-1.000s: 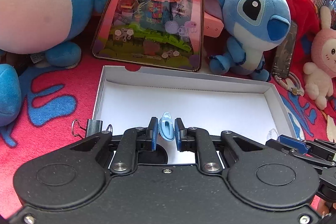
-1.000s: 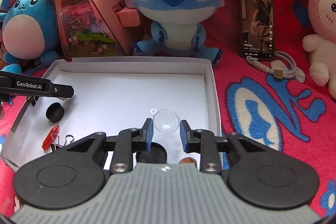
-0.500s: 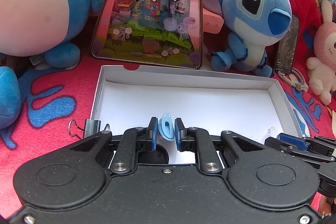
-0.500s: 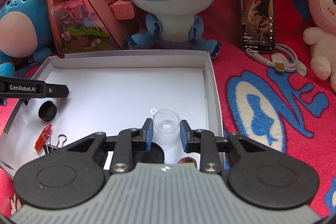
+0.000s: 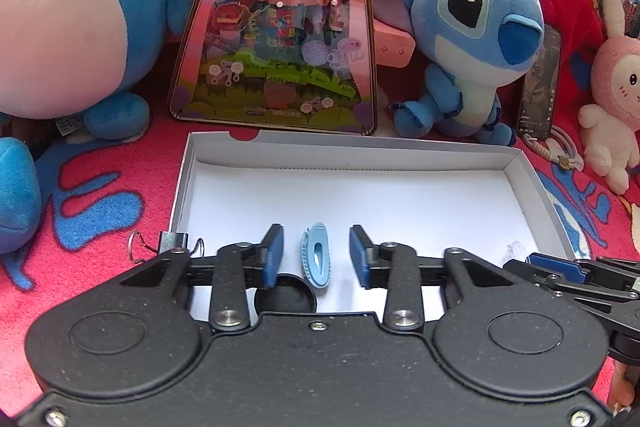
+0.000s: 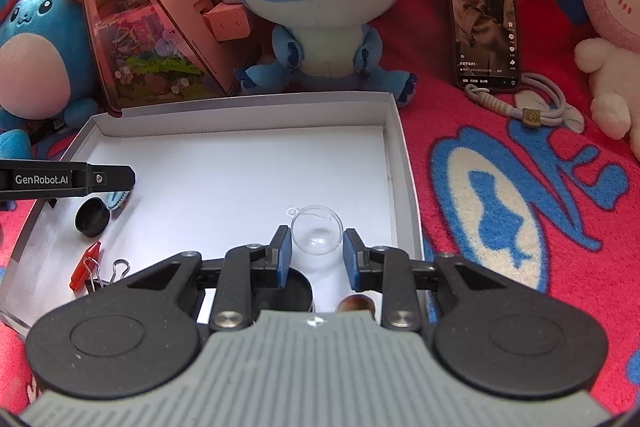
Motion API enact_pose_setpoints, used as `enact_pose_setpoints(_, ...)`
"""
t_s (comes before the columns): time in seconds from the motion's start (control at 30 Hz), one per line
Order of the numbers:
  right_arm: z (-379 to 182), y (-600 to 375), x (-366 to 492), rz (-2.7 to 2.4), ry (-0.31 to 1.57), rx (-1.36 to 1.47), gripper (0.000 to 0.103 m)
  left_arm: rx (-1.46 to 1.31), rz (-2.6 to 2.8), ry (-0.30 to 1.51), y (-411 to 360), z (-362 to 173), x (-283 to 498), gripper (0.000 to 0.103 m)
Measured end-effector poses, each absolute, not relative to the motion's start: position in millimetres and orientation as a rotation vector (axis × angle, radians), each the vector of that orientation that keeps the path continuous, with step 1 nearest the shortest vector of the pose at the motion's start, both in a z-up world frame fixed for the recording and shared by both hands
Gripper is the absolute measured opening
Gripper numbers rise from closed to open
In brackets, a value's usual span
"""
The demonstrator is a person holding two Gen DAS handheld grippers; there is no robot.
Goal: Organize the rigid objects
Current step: 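Open both grippers to drop the blue clip and clear ball in the tray, then withdraw both tools from the tray toward the remaining objects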
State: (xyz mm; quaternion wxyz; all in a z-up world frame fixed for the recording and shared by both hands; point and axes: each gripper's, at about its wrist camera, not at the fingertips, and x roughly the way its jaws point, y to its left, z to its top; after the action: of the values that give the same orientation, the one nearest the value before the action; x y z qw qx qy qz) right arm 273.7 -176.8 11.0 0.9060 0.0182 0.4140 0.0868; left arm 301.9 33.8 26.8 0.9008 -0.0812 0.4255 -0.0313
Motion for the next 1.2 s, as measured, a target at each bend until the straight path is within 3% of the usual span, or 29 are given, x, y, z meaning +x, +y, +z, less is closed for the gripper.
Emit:
enact_pose_setpoints(0.13,14.8,-179.6,267.3,0.185,0.832,0.050,0.038,-0.109,-0.059,0.838,30.6,36.8,294.1,0.053)
enact_pose_setpoints(0.23,19.3,-180.1,259.9,0.186,0.805,0.045,0.051,-0.088,-0.068,0.820,30.1,42.8,286.4,0.057)
enact_pose_setpoints(0.33,23.3,-177.7,248.2,0.185,0.766,0.009,0.054,-0.073,-0.079,0.810,29.8,47.7,276.8,0.059)
enact_pose_setpoints(0.4,26.1,-176.7,239.4,0.190,0.740,-0.004,0.060,-0.071,-0.085,0.799,29.9,51.8,268.5,0.068)
enact_pose_setpoints(0.7,40.0,-172.3,193.9,0.232,0.619,-0.040,0.084,-0.049,-0.163,0.718,21.8,73.6,214.2,0.078)
enact_pose_setpoints(1.2,41.2,-182.6,121.8,0.263,0.529,-0.054,0.093,-0.033,-0.232,0.652,7.7,80.2,123.1,0.081)
